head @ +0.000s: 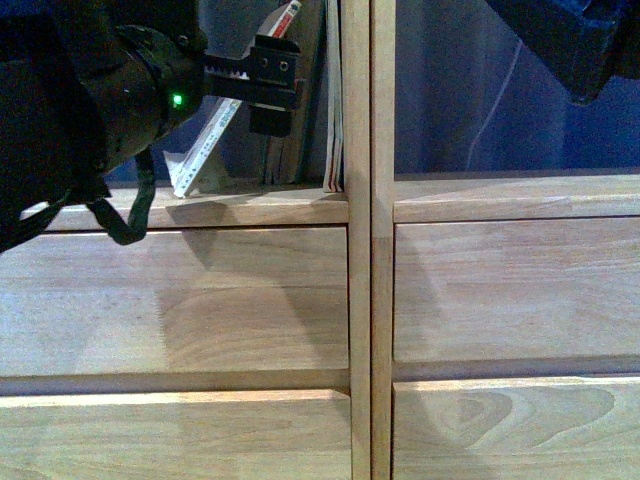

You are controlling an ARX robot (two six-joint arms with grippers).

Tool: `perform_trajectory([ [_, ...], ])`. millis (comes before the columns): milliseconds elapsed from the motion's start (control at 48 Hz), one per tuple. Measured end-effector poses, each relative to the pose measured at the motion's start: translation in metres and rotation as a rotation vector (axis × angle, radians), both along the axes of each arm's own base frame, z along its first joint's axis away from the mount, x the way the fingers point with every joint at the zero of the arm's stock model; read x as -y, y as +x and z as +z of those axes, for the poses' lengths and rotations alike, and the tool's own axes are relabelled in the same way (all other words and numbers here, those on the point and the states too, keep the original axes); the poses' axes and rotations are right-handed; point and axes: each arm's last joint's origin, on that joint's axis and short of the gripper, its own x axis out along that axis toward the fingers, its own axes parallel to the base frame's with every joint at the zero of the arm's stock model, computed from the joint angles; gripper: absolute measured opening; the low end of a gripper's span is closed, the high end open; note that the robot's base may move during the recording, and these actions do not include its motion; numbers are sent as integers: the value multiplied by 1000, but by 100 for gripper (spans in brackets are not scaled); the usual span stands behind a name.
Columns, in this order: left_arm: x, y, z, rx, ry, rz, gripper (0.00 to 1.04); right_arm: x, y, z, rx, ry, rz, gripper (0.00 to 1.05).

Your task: Organize books on shelf

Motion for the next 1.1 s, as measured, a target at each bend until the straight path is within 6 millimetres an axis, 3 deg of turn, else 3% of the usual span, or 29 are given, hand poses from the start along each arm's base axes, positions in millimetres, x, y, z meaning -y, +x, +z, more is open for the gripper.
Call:
perform_trajectory([
  [167,-5,-43,7,35,-55,19,97,0,0,0,0,0,0,98],
  [333,-7,-105,14,6,-112,28,97,0,0,0,0,0,0,98],
  [479,-13,-159,8,-44,-171,-6,97,0,0,0,0,0,0,98],
  [792,-15,-167,10,-47,-204,-10,97,0,0,0,0,0,0,98],
  [917,-30,-171,-1,-271,-166,64,80,0,0,0,1,-1,3,98],
  [979,-46,-178,-18,-354,-142,89,69,-1,-1,2,-64,-72,-232,91],
  [1042,-63,-184,-38,-384,-149,97,57,13,-6,-9,-143,-322,-594,80],
  [1104,-73,-189,-47,-386,-159,108,48,27,-11,-26,-168,-518,-789,71],
])
